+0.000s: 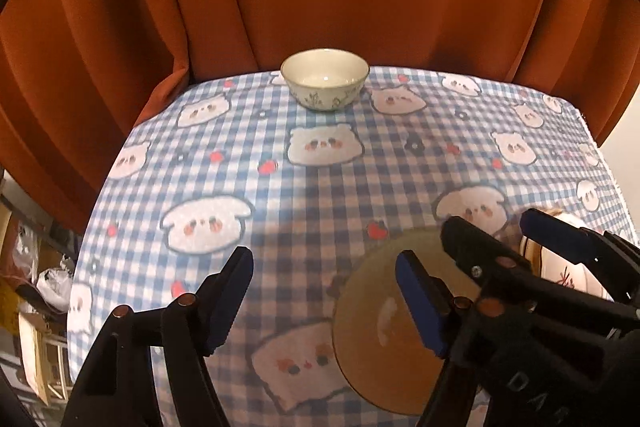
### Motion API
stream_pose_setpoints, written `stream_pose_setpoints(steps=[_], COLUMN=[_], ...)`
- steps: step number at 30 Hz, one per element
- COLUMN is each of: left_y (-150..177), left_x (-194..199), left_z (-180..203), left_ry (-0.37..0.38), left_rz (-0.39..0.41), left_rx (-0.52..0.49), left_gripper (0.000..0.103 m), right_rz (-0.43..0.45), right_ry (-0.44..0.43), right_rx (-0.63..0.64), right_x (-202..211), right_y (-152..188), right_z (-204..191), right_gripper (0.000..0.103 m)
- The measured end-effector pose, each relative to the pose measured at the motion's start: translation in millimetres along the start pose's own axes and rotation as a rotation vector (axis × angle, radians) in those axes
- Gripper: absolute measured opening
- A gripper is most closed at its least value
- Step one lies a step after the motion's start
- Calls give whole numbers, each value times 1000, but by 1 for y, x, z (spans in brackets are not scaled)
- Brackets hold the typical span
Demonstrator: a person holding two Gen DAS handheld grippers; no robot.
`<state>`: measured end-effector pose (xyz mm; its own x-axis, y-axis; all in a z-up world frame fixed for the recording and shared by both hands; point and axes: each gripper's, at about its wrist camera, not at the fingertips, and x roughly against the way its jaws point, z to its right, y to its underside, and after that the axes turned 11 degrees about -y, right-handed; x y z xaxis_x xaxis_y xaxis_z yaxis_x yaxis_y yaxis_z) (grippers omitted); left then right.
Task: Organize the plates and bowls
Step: 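Move both grippers back over the nested bowl stack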
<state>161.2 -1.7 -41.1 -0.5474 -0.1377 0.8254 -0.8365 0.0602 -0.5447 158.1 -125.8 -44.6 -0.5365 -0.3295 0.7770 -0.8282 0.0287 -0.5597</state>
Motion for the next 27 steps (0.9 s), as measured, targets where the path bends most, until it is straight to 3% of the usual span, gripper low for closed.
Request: stream_pose_setpoints(steps=[8, 17, 23, 27], left_y=[-49, -96, -122, -136], left_x=[1, -1, -18, -30], left_z=[-29, -31, -23, -16], left_ry=[37, 52, 23, -22], left_rz=[66, 129, 116, 119], left_rx=[-19, -30, 6, 57], left_gripper=[76, 77, 78, 78], right_rz=[59, 131, 120, 123], right_ry=[62, 142, 141, 95], right_rx=[1, -12, 8, 42], right_x=[-1, 1, -13, -25], right_y=[-47, -98, -128, -147], right_z=[-35, -48, -39, -28], right_gripper=[70, 72, 73, 73])
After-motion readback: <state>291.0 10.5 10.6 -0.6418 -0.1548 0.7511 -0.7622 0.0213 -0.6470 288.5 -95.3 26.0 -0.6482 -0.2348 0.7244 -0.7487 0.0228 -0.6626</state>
